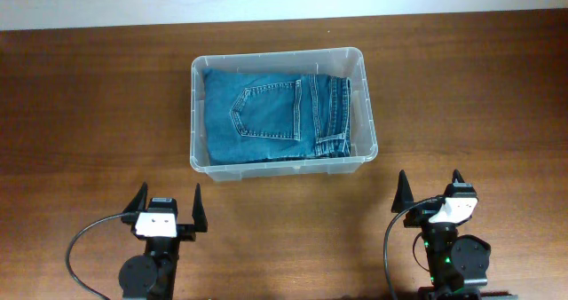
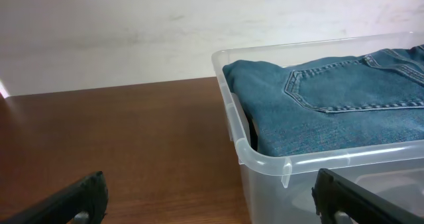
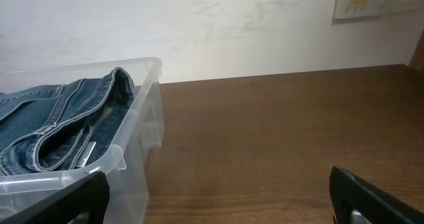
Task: Pack container
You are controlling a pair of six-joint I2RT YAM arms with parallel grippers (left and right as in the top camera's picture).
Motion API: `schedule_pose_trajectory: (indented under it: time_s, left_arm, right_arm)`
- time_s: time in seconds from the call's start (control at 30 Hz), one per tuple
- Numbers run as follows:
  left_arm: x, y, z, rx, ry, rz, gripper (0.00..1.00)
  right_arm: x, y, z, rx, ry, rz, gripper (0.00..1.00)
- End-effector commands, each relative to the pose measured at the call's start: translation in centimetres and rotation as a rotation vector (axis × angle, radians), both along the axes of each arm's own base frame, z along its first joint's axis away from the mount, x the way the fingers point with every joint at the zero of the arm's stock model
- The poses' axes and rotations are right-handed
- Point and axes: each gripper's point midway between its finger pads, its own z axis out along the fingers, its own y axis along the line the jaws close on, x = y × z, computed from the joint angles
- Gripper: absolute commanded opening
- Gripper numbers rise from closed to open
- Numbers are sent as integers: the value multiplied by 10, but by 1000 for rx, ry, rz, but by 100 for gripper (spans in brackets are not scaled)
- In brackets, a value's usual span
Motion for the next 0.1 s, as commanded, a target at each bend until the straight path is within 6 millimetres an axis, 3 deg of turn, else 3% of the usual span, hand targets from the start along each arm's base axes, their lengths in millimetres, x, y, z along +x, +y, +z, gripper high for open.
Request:
schedule_pose_trajectory:
  time_s: [0.0, 0.07]
  left_arm:
    - [0, 0, -1, 16, -2, -2, 99]
    - [0, 0, -1, 16, -2, -2, 99]
  right_arm:
    - [0, 0, -3, 0, 2, 0, 99]
    - [0, 0, -3, 0, 2, 0, 98]
